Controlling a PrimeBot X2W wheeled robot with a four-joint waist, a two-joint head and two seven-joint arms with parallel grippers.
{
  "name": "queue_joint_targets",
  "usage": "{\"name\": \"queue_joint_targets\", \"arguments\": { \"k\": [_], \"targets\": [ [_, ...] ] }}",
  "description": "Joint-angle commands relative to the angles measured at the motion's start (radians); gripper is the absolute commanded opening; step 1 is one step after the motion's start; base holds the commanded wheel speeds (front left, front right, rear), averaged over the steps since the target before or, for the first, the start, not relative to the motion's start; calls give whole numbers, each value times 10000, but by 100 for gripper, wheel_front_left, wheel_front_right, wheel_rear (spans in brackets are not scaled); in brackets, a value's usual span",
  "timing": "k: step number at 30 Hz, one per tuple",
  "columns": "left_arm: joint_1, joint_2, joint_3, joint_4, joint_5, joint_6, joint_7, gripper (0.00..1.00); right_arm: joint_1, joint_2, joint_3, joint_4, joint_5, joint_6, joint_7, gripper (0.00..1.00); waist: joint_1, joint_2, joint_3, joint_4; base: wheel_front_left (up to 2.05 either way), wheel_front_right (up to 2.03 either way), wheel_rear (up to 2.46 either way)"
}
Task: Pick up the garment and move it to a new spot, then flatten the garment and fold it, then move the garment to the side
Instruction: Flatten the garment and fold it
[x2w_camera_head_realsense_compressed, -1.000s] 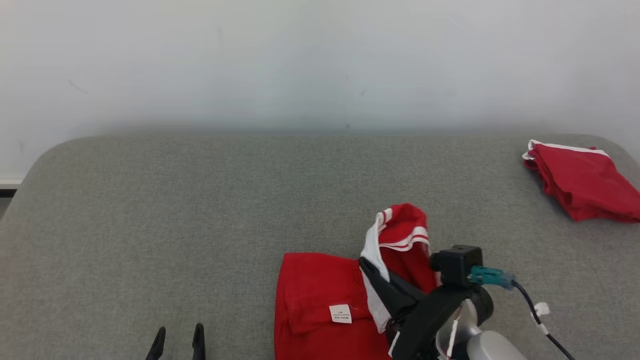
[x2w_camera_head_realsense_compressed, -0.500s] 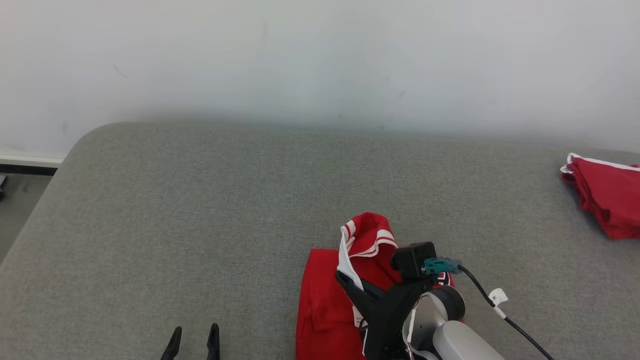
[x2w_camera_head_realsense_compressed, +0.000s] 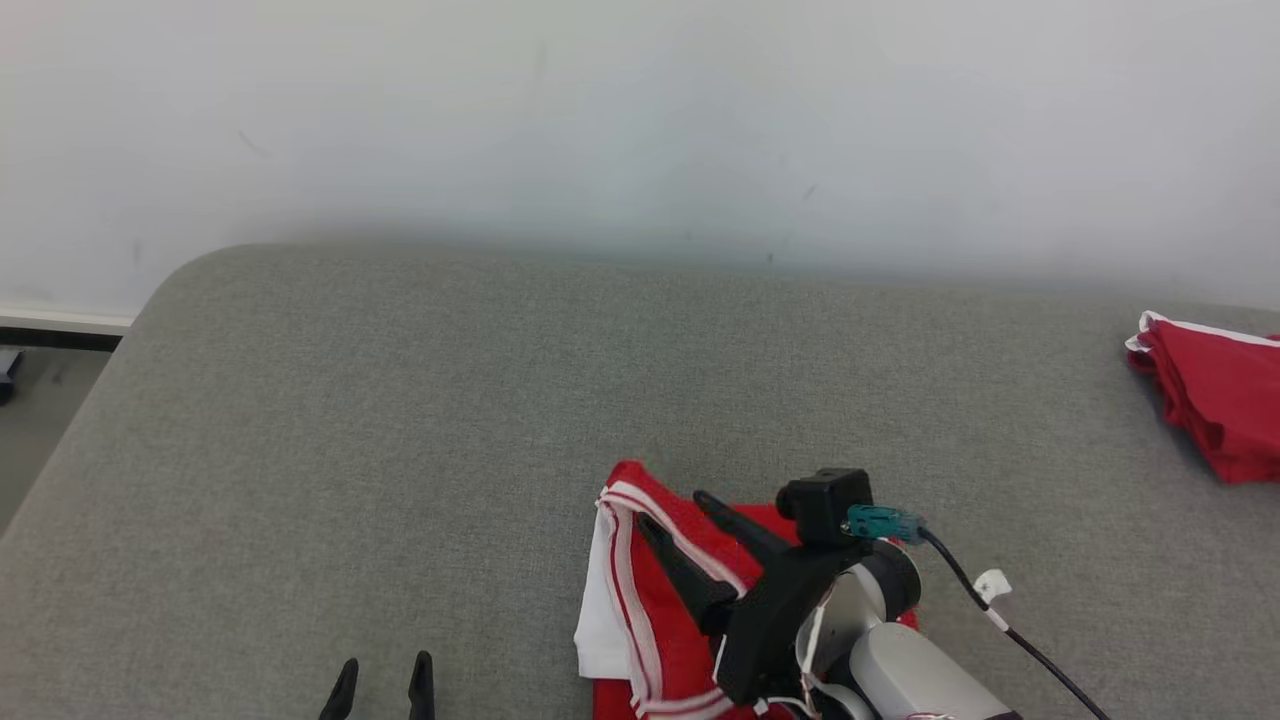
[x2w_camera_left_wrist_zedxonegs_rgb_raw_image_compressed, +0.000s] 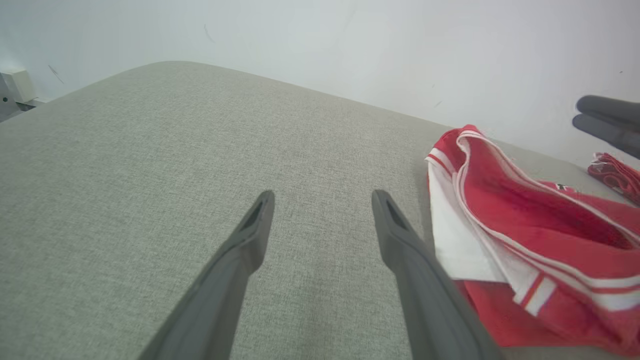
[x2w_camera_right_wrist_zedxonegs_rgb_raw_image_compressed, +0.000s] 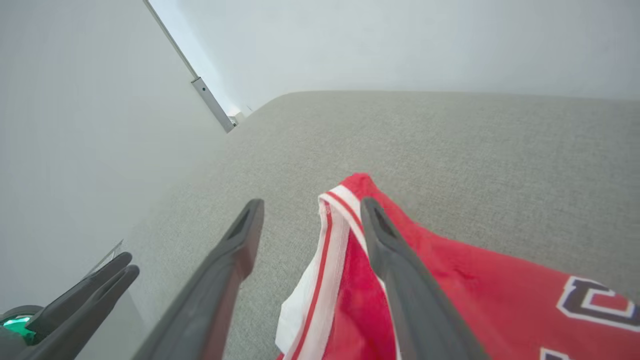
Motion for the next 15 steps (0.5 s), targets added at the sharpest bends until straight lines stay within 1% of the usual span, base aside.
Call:
{"name": "queue_joint_targets", "arguments": {
  "k": [1,4,6,10,13,14,15],
  "targets": [
    [79,-6,33,3,54,11,-30,100,-46,-162,-59,-154,-4,-19,-168,100,0,0,-42,-61,0,0,0],
    [125,-5,97,-44,115,11,-30,100,47,-426,-392,-656,-29,-19,-587,100,0,0,-76,-158,0,0,0],
    [163,-5,135,-84,160,11,-30,100,175,-722,-687,-982,-203,-19,-868,100,0,0,-88,-215,0,0,0],
    [203,-5,259,-141,263,11,-30,100,641,-1154,-1526,-1557,-524,-19,-1346,100,0,0,-107,-320,0,0,0],
    [254,-5,340,-187,328,11,-30,100,1161,-1327,-2305,-1918,-707,-19,-1657,100,0,0,-107,-398,0,0,0],
    [254,-5,340,-187,328,11,-30,100,1161,-1327,-2305,-1918,-707,-19,-1657,100,0,0,-107,-398,0,0,0],
    [281,-5,370,-195,349,11,-30,100,1368,-1372,-2528,-2014,-787,-19,-1728,100,0,0,-102,-426,0,0,0]
  ]
}}
